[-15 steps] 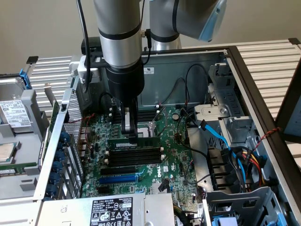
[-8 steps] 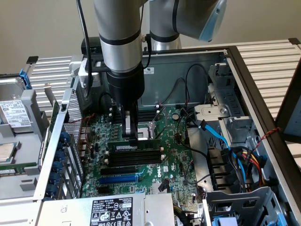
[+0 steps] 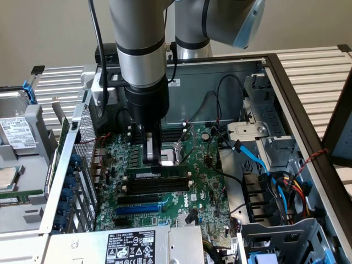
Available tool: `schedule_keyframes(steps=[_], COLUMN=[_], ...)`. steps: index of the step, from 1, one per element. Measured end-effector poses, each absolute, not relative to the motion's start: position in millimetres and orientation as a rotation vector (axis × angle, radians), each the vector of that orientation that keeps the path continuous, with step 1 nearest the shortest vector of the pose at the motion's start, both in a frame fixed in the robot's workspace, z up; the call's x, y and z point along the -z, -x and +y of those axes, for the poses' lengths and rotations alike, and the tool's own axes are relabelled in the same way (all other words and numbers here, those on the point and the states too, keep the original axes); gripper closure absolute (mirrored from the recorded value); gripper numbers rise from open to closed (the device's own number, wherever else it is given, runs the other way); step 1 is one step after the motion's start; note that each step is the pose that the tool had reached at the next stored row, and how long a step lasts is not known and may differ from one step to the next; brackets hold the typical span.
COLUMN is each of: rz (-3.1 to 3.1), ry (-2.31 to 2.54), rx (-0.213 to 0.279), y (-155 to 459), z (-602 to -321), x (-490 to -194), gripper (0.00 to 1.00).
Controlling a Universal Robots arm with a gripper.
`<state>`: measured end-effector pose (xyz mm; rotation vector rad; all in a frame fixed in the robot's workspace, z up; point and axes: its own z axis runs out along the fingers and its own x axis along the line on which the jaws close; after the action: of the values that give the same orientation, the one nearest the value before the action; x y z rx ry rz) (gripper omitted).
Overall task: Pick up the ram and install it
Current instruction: 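Insert the ram into the slot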
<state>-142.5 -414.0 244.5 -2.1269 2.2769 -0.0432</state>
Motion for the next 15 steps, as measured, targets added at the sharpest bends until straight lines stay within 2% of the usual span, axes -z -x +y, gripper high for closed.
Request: schedule_keyframes(steps=[15], rz=[2.267], ry=[2.138], rx=[0.043], y=[142.5], z=[-415.6], x=[-241.0], gripper=[0.88])
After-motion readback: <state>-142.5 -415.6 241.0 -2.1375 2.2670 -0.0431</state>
